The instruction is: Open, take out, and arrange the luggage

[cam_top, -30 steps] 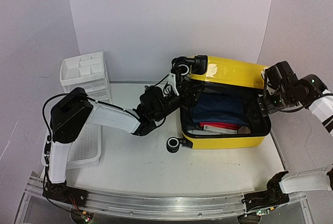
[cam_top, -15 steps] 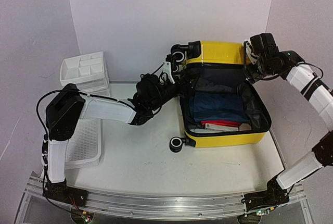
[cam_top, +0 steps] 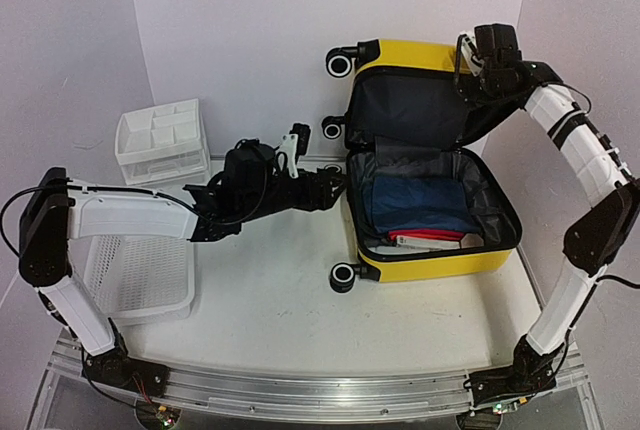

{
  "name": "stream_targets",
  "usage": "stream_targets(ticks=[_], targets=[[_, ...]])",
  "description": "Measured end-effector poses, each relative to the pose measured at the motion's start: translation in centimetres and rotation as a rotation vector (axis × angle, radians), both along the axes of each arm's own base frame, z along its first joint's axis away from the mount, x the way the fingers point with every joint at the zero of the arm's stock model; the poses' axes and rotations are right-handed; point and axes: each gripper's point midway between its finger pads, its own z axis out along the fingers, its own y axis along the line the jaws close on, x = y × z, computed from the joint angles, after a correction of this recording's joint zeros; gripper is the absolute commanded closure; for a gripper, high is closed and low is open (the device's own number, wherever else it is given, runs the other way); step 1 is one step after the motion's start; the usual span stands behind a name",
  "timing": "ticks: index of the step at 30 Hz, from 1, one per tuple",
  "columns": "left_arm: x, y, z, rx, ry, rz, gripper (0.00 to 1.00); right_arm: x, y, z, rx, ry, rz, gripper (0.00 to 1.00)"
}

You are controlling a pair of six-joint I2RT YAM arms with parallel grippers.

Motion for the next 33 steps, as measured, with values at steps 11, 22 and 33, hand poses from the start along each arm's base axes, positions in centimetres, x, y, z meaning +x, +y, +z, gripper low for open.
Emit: stream_targets(ticks=[11,22,33], targets=[[3.0,-4.6,-13.4,0.233,0.32,0.03,0.11,6.8,-0.6,3.6,0.034,-0.151,-0.041,0.02],[4.3,-7.2,-17.2,0.33,0.388,0.011,0.47,12.3,-3.6,4.5,0.091,-0.298,-0.022,0.02],[5.0,-8.1,-17.0,0.399,0.419,0.014,0.65,15.8,0.1,7.3,0.048,-0.464,0.271,0.02]])
